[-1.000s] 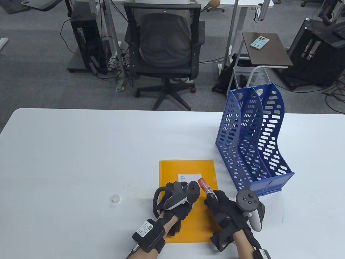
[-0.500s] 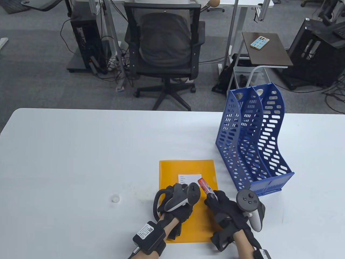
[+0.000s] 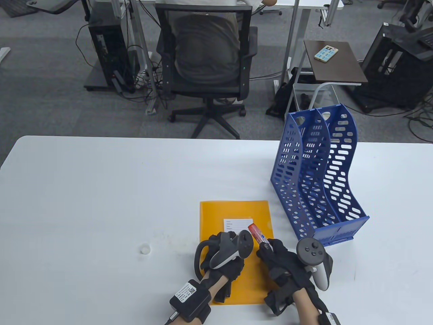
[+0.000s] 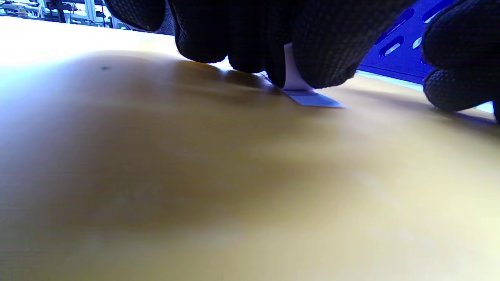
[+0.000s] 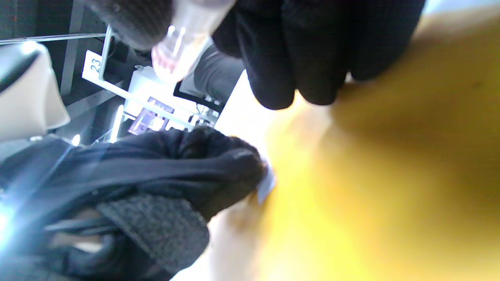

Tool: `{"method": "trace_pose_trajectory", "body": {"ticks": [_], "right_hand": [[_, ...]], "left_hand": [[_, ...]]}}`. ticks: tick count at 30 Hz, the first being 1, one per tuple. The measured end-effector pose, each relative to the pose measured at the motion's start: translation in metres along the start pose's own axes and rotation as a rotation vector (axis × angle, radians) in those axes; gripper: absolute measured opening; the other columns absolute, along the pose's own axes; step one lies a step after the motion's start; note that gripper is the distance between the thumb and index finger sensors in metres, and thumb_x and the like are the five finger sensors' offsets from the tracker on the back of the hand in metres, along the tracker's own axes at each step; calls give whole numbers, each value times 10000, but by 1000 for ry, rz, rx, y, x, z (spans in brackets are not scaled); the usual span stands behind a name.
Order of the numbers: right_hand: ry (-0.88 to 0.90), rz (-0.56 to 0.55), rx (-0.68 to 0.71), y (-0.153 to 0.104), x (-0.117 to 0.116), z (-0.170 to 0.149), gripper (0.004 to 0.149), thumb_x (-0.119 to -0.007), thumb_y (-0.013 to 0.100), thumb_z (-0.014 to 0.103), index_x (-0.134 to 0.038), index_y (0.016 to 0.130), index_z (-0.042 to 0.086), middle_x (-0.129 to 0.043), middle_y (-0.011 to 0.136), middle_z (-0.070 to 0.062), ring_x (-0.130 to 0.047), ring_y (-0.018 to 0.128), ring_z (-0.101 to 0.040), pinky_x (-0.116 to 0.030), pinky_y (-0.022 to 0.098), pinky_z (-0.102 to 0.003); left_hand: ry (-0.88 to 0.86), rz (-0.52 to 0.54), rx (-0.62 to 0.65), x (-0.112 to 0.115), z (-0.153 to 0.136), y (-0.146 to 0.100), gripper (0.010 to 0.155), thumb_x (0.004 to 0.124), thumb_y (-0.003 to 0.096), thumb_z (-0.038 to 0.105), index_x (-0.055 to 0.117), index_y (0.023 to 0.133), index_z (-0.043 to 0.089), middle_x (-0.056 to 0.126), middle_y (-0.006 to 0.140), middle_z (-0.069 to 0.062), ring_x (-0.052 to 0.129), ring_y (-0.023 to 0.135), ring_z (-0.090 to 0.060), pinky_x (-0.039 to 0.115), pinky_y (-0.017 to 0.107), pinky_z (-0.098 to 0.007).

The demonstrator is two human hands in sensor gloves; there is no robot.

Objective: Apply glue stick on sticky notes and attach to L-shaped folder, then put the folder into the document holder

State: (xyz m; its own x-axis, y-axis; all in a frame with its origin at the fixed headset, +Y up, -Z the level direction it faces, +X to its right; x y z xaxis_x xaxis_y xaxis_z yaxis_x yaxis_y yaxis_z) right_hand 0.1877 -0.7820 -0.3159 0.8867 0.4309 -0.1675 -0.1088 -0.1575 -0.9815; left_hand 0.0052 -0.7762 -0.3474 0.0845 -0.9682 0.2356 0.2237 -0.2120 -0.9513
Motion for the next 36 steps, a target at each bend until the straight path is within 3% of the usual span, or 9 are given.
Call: {"method": "trace_pose_trajectory", "body": {"ticks": [5,8,12,22,29,36], "right_hand": [[-3,-1,2,0,0,0,627,-625,523,469,-585,935,-2,-793,839,-246,-815,792,-470,-685,564,-596],[-5,-1,3,0,0,0,626,-625,523,469,-586,935,-2,-793,839,-246,-814,793,-470,-685,564,-597],[-9,-2,4,0,-1,0,626,-624,523,469,-585,935,-1,-792,840,-246,-814,794,-467,-685,566,-595],[-13,-1,6,0,-1,0,625,-624,524,468,-585,935,-2,-791,841,-246,-813,795,-467,-683,567,-595],[-8,1,3,0,-1,0,626,-626,524,468,-586,935,-2,-791,840,-248,-814,793,-471,-685,564,-596],[-1,-1,3,0,-1,-1,626,-626,524,468,-587,934,-3,-791,840,-248,-816,792,-470,-686,564,-595]], "left_hand": [[-54,-47,26,0,-4,1,439,834,496,417,849,846,153,719,1077,-77,692,1013,-357,535,740,-640],[-115,-100,36,-1,-10,4,480,761,517,457,836,869,140,676,1100,-79,645,1033,-359,505,750,-638],[-193,-149,45,-2,-17,8,457,706,542,427,842,870,139,657,1105,-71,613,1037,-359,486,752,-637],[-108,-126,43,-4,-17,11,410,925,468,352,860,841,196,693,1079,-26,676,1010,-317,551,736,-621],[-81,-155,34,-3,-16,11,425,900,481,372,798,875,250,651,1094,-22,640,1025,-300,538,745,-614],[-121,-239,4,0,-17,13,564,859,507,373,614,1011,322,448,1169,-66,464,1082,-338,416,772,-646]]}}
Point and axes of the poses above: the tracker on the back of each hand, its own z axis roughly to the thumb side, its own y axis roughly from the wrist to the fingertips, x = y × z, the point moved 2 cm from there along y, roughly from the wrist to the fingertips
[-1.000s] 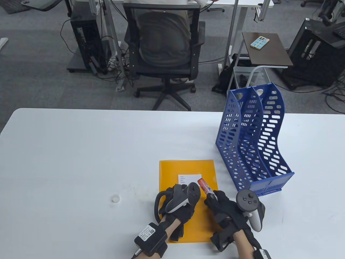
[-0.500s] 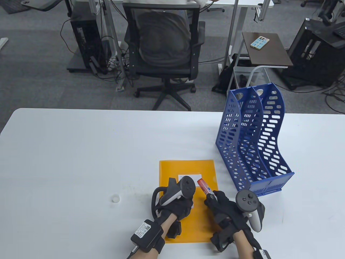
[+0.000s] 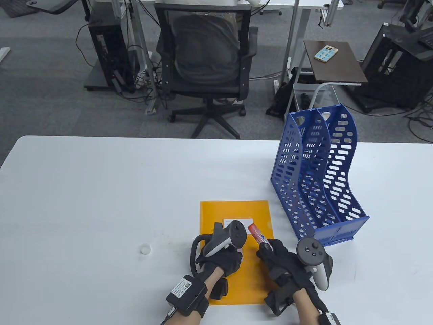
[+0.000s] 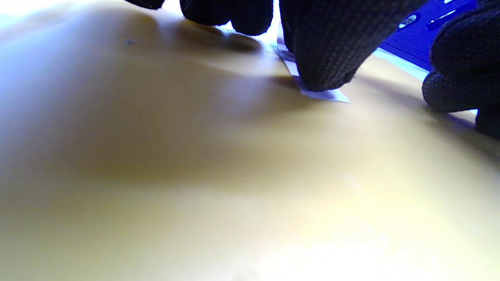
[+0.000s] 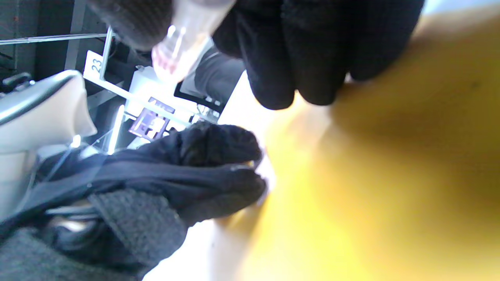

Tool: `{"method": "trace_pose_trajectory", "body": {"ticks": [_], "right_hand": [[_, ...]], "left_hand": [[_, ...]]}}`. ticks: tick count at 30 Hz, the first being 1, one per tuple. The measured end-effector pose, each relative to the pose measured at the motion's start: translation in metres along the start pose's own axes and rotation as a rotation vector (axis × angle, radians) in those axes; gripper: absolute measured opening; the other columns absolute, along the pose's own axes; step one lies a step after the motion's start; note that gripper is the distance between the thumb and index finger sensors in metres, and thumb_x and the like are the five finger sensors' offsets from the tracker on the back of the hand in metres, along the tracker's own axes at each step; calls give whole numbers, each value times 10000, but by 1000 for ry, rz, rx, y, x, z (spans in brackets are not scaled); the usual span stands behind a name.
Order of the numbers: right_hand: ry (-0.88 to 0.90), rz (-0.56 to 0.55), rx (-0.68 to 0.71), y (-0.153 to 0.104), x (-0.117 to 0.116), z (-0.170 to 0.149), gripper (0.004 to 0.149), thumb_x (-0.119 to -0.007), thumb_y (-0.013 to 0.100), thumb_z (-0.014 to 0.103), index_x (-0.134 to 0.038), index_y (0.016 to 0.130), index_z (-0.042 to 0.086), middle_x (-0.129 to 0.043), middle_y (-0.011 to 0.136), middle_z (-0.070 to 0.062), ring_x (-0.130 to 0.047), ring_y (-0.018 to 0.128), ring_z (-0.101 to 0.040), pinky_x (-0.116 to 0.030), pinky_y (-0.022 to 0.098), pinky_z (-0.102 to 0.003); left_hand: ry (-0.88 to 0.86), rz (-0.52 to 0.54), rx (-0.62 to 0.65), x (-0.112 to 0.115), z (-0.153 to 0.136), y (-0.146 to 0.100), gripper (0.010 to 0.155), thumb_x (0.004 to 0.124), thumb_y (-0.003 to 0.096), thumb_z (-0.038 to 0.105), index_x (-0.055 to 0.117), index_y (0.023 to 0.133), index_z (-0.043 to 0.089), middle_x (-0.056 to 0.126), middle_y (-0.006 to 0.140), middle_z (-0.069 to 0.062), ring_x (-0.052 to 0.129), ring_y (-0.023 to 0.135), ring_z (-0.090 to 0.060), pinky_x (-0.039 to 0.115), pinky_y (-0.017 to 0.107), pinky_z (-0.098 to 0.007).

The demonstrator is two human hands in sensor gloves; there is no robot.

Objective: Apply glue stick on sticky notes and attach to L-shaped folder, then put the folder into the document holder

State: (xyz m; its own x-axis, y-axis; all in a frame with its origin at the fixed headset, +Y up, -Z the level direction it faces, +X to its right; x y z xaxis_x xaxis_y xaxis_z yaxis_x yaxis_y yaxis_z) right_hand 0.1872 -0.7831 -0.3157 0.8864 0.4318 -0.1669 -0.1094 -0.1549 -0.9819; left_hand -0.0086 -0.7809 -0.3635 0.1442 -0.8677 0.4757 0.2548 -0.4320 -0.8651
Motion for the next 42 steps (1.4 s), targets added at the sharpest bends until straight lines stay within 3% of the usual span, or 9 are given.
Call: {"method": "trace_pose_trajectory", "body": {"ticks": [10,19,29,42], "right_hand": [[10,-1,-4,0,1,-1,626,-628,524,468,-587,934,-3,-794,839,-245,-817,793,-468,-688,563,-593],[8,-2,-3,0,2,-1,627,-627,524,468,-586,935,-3,-794,839,-244,-817,793,-467,-688,564,-592],[8,-3,-2,0,1,-1,626,-627,524,468,-587,934,-3,-793,839,-244,-815,794,-466,-687,565,-591],[11,0,-5,0,1,-1,626,-628,525,467,-587,935,-4,-793,840,-246,-817,793,-467,-688,565,-593]], "left_hand": [[-15,-78,-17,-3,-7,6,720,844,518,420,462,1110,273,312,1193,-81,320,1110,-354,320,780,-664],[48,-152,-2,-1,-9,7,674,765,556,467,415,1106,297,192,1202,-42,209,1113,-341,237,781,-658],[39,-149,-4,-3,-11,8,636,733,554,503,447,1094,328,193,1204,-38,197,1112,-347,210,777,-664],[11,-111,-7,-3,-14,9,691,799,525,485,446,1097,325,241,1201,-46,251,1112,-348,263,776,-663]]}}
Point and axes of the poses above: the tracker on the back of each hand, its own z axis roughly to the thumb side, its own y axis roughly from the wrist to the fingertips, x = y × z, the point moved 2 cm from there along y, roughly from the wrist to the fingertips
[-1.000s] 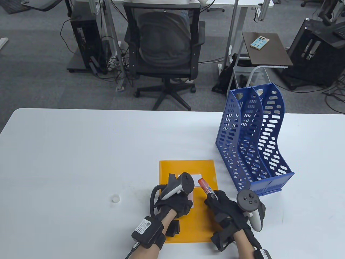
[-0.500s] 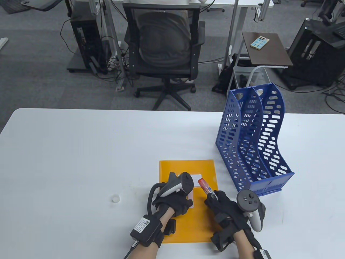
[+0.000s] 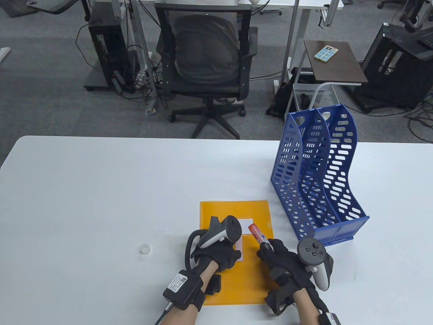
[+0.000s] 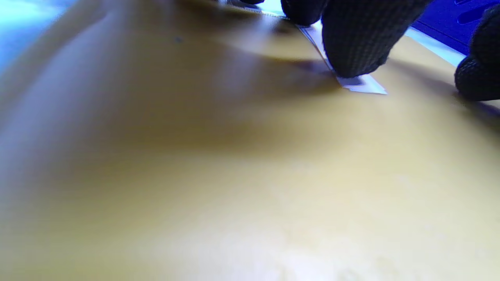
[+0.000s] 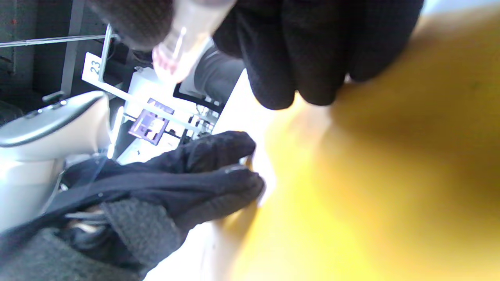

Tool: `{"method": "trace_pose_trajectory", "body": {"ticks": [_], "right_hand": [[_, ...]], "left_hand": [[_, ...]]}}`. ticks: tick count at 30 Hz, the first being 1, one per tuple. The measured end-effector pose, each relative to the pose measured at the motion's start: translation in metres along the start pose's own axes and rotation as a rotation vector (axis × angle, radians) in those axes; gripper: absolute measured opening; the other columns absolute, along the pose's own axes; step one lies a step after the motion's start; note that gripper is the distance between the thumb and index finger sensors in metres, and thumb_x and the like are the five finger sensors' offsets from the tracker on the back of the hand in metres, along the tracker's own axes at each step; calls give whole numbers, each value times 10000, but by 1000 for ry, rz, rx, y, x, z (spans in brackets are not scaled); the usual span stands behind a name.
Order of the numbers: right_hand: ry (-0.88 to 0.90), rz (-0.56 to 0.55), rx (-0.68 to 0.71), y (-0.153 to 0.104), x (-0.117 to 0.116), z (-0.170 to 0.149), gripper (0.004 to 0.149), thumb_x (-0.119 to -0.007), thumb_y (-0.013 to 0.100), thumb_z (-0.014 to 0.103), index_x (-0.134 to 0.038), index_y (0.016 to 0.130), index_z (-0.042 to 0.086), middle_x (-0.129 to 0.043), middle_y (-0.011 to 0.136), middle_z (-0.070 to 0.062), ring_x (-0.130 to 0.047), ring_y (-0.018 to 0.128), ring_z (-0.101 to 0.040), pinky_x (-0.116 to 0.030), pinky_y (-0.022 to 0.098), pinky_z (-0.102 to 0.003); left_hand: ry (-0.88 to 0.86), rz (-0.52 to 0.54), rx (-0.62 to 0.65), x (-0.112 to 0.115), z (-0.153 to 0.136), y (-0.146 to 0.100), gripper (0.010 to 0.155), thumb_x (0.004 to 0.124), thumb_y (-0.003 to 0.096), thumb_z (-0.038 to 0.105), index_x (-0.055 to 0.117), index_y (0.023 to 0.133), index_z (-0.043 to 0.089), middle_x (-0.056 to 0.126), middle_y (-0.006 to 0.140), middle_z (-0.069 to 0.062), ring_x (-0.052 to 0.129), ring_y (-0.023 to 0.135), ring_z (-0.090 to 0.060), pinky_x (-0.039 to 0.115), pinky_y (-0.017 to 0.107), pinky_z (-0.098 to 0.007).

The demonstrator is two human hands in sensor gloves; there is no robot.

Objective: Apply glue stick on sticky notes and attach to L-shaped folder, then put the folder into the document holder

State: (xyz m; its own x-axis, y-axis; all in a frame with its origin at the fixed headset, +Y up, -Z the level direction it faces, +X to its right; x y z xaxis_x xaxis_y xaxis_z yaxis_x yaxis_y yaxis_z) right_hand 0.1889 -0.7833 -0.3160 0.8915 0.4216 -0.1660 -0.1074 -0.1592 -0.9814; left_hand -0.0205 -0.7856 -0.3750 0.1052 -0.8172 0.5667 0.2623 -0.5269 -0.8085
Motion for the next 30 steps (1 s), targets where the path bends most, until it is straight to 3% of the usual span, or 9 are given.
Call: {"method": "trace_pose_trajectory", "body": {"ticks": [4,11,14,17,23,28,30], "right_hand": [[1,1,-1,0,0,0,627,-629,524,468,-587,935,-4,-793,840,-245,-816,794,-467,-688,564,-593],[1,1,-1,0,0,0,627,-629,524,468,-587,935,-3,-792,840,-246,-816,794,-467,-687,565,-594],[5,2,-3,1,0,0,626,-630,525,468,-587,935,-3,-793,840,-247,-817,793,-469,-688,564,-594],[16,4,-8,1,1,-1,627,-630,525,468,-586,936,-3,-791,841,-248,-815,794,-469,-686,565,-595],[19,21,17,-1,-2,4,624,-631,529,465,-571,946,5,-772,858,-252,-795,810,-485,-658,576,-618],[37,-29,186,-10,-6,27,616,-652,522,477,-587,956,44,-788,855,-235,-830,793,-468,-702,548,-616],[-1,-62,239,-15,-8,39,613,-670,517,479,-606,956,55,-825,815,-221,-909,711,-448,-750,501,-600]], "left_hand": [[-8,7,-1,0,-1,0,757,805,522,483,361,1112,317,256,1195,-48,260,1113,-348,275,778,-664],[-3,-5,19,1,-1,0,708,785,532,486,408,1110,328,224,1193,-49,224,1110,-345,233,779,-666],[13,167,62,-2,-2,-7,739,808,510,482,424,1106,274,326,1191,-55,310,1113,-345,290,782,-662],[-35,213,82,-7,-7,-17,739,804,505,478,430,1104,258,346,1188,-67,327,1108,-357,302,779,-663],[-59,278,108,-30,-27,-57,740,786,514,487,420,1110,246,328,1194,-78,313,1109,-364,298,780,-658],[-148,364,164,-36,-52,-98,720,773,516,509,464,1105,235,382,1191,-92,378,1100,-373,342,777,-656],[-232,399,211,-33,-60,-112,681,760,520,521,527,1090,229,472,1175,-99,456,1087,-377,396,769,-656]]}}
Point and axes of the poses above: the tracker on the back of each hand, its own z axis roughly to the thumb side, its own y axis roughly from the wrist to the fingertips, x = y × z, the point moved 2 cm from there along y, roughly from the wrist to the fingertips
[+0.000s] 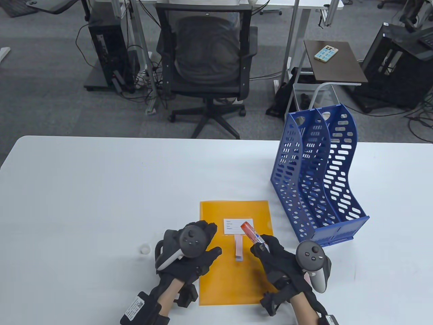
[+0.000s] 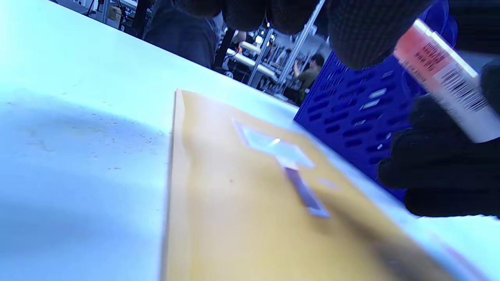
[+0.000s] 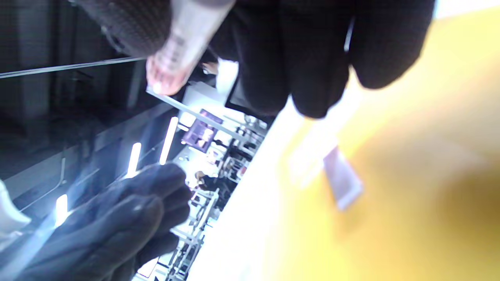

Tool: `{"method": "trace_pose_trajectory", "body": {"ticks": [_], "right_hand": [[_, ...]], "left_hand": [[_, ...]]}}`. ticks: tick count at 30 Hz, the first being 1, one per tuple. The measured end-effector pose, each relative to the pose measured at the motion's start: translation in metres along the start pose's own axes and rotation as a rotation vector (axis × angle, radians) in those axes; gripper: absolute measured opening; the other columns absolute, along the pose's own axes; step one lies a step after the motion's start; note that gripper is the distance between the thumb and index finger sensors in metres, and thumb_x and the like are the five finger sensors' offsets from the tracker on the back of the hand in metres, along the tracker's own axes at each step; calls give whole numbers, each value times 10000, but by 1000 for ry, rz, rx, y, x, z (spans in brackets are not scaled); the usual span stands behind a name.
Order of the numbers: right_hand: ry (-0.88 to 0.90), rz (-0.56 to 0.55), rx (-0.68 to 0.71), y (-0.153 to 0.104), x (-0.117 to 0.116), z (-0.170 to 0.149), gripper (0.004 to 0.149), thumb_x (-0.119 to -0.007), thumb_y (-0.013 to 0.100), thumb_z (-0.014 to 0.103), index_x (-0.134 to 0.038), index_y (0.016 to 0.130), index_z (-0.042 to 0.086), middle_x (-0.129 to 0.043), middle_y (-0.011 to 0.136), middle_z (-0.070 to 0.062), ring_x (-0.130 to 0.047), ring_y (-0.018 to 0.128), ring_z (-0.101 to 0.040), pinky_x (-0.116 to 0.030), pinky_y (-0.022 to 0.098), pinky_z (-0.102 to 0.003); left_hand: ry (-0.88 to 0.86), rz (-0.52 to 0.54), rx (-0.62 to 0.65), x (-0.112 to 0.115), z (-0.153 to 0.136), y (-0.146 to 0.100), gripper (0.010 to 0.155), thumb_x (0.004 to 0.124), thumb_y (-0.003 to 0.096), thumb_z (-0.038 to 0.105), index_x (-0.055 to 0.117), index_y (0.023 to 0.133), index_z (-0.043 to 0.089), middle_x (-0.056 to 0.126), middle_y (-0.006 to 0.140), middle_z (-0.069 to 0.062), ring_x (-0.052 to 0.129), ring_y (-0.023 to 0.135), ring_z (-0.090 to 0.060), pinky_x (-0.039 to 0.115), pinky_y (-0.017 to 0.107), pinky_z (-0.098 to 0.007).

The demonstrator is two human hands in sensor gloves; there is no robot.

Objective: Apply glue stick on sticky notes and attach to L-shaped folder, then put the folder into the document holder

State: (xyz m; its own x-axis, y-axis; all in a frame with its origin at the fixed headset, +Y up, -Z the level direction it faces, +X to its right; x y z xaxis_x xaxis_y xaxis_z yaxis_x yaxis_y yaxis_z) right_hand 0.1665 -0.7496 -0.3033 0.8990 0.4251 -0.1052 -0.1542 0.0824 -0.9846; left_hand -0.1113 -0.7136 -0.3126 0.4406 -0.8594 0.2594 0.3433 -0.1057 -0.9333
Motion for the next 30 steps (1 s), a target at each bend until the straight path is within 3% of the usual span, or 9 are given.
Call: {"method": "trace_pose_trajectory", "body": {"ticks": [4,8,16,23,27,30], "right_hand": [[-95,-25,81,-4,-10,21,616,-677,520,462,-586,970,51,-828,782,-191,-972,569,-363,-798,430,-564],[-225,-12,135,-7,-30,39,627,-667,532,421,-542,999,21,-806,793,-190,-976,524,-333,-811,401,-549],[-431,-14,267,-5,-76,87,635,-669,536,383,-505,1021,7,-775,830,-198,-979,521,-322,-817,402,-543],[-474,100,341,-2,-104,123,672,-715,529,385,-505,1041,4,-768,880,-226,-978,589,-355,-814,434,-556],[-527,144,358,0,-105,132,674,-730,524,415,-556,1049,29,-784,899,-224,-974,628,-371,-810,450,-566],[-558,175,334,0,-89,138,604,-736,522,451,-681,1015,107,-754,933,-221,-943,665,-391,-785,473,-580]], "left_hand": [[-190,-1,89,3,-6,-17,569,702,530,561,738,990,230,746,1062,-97,710,982,-370,546,723,-643],[-335,3,139,12,-13,-19,571,635,529,592,798,943,234,832,993,-95,779,923,-366,588,697,-633],[-590,-44,109,22,-40,-25,701,510,529,619,684,1018,148,804,1007,-146,777,914,-384,588,688,-634],[-983,-23,79,27,-63,-25,676,557,551,581,607,1043,120,767,1019,-157,753,923,-385,571,690,-639],[-1105,-51,117,28,-64,-25,656,572,567,551,533,1057,117,708,1053,-167,714,954,-395,557,702,-641],[-1159,-44,162,27,-59,-25,633,593,579,491,410,1052,112,670,1064,-167,712,964,-395,559,704,-642]]}}
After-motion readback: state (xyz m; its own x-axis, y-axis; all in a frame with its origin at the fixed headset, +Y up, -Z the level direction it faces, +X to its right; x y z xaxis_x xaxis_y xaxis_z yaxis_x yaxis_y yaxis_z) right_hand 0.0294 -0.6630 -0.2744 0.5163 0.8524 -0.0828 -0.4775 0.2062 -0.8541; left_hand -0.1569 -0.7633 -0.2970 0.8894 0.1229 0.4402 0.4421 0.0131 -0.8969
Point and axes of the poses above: the tracker on the back of each hand, its own z axis roughly to the thumb side, its own y axis roughly from the wrist to the fingertips, x = y × z, the point moved 2 cm from there along y, roughly from the wrist to the fingertips
